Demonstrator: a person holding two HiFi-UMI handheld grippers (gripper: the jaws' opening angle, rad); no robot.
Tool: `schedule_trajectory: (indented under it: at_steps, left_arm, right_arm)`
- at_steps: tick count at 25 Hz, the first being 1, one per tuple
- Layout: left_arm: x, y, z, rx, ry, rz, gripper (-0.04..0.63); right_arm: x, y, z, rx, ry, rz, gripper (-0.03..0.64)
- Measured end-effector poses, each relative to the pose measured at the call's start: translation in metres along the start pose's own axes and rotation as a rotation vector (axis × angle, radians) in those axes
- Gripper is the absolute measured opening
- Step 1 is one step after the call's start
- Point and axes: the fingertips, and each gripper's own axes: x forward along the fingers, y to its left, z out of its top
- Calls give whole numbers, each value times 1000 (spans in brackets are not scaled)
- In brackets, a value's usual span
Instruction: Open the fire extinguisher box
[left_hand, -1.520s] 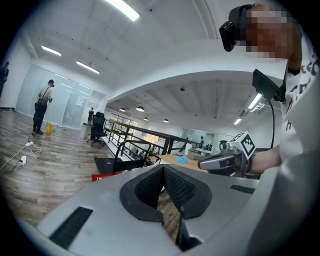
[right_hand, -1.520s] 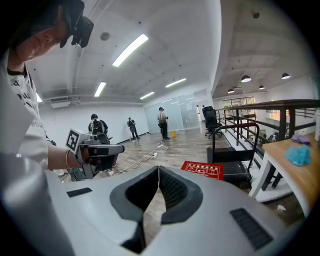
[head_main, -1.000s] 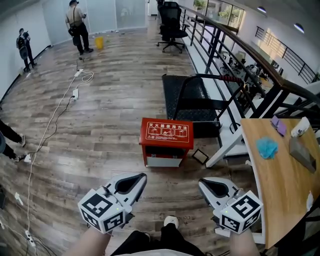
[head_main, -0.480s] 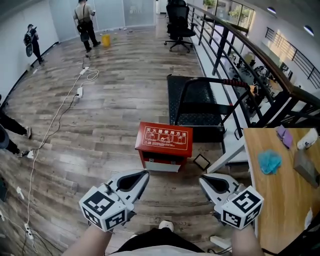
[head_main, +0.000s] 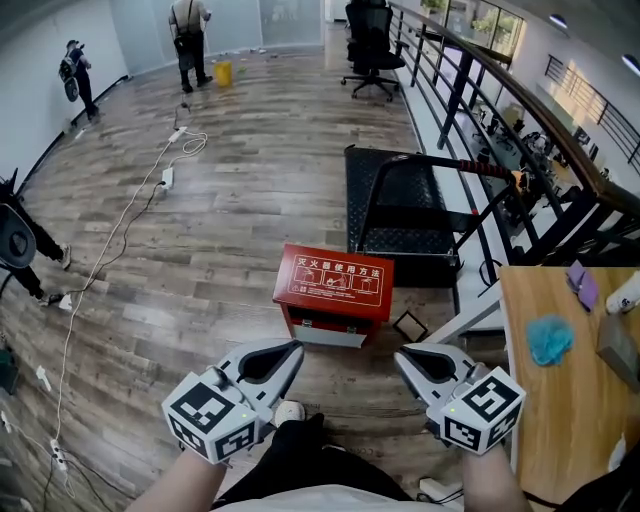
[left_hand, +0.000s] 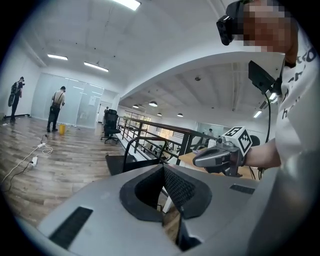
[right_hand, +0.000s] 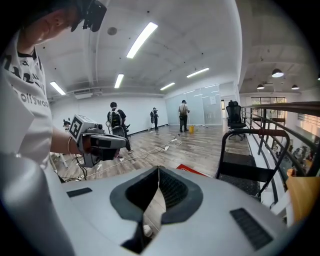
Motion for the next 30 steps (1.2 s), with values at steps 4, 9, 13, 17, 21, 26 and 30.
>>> schedule_trajectory:
  at_steps: [4,9,13,17,21,26,30]
  left_arm:
    - [21,22,-4,-18,15,-7,3]
    - [42,42,29,-1,-6,-77,3]
    - [52,63,53,24,-16,-115,3]
    - [60,88,58,17,1,-140,3]
    - [66,115,70,24,1,-160,3]
    - [71,145,82,49,9,-190,3]
    - [77,164,78,40,15,-201,3]
  right_arm:
    - [20,-17,-3,12,13,-13,9]
    - [31,-33,25,99,-20,-38,9]
    - [45,-47,55,229,-101,-29,9]
    - [66,-64,71,273,-115,-55,9]
    - [87,-74,93,266,-127,-76,9]
    - [113,-81,108,274,-131,-100,9]
    - [130,-83,105,234,-99,-133,9]
